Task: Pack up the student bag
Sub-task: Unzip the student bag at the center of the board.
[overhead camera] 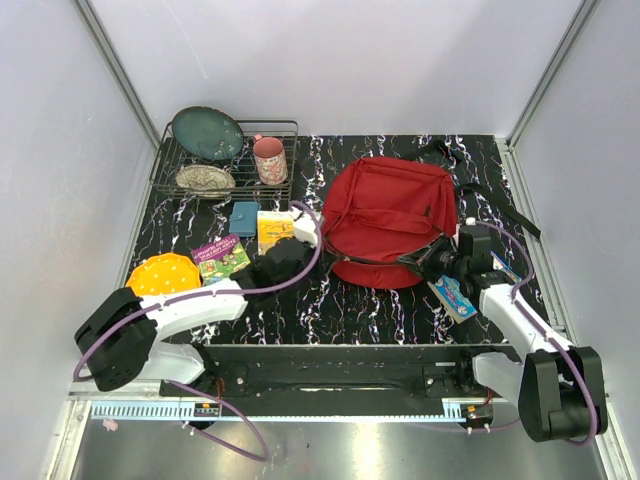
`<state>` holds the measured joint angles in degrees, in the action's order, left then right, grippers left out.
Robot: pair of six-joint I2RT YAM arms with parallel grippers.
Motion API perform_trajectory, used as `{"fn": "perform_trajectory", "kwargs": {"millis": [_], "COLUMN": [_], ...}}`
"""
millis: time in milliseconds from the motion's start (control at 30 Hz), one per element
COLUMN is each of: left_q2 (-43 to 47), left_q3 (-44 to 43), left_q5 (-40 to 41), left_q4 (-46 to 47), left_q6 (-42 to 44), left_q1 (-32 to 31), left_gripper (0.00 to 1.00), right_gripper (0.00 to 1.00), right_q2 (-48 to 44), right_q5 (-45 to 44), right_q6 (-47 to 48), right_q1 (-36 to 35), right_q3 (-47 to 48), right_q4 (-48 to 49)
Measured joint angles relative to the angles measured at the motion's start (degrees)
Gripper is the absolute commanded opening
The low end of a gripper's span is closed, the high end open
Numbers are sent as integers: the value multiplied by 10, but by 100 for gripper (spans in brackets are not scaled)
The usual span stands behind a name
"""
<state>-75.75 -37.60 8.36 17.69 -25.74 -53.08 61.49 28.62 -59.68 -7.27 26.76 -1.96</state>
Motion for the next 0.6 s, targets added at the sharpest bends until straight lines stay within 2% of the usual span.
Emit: {"fn": "perform_trajectory", "kwargs": {"millis": [200, 233, 333, 367, 467, 600], "left_q2": [12, 11, 7, 5, -5, -28], "left_q3": [7, 7, 7, 7, 7, 6], "left_q5": [6, 3, -10, -17, -32, -43], "left_q4": [-30, -33, -42, -43, -42, -35], "left_q6": [3, 3, 7, 9, 9, 7], "left_q1": [78, 84, 90, 90, 93, 86], "left_gripper": [0, 0, 0, 0, 0, 0], "right_gripper": [0, 4, 33, 47, 60, 69], "right_q2": [-18, -23, -39, -42, -42, -43], "right_q5": [-18, -25, -39, -42, -43, -5], "right_q6": [106, 120, 150, 155, 160, 140], "right_q1": [29, 31, 40, 43, 52, 55], "right_q3": [31, 33, 37, 37, 38, 41], "right_q4": [-86, -99, -129, -137, -151, -158]}}
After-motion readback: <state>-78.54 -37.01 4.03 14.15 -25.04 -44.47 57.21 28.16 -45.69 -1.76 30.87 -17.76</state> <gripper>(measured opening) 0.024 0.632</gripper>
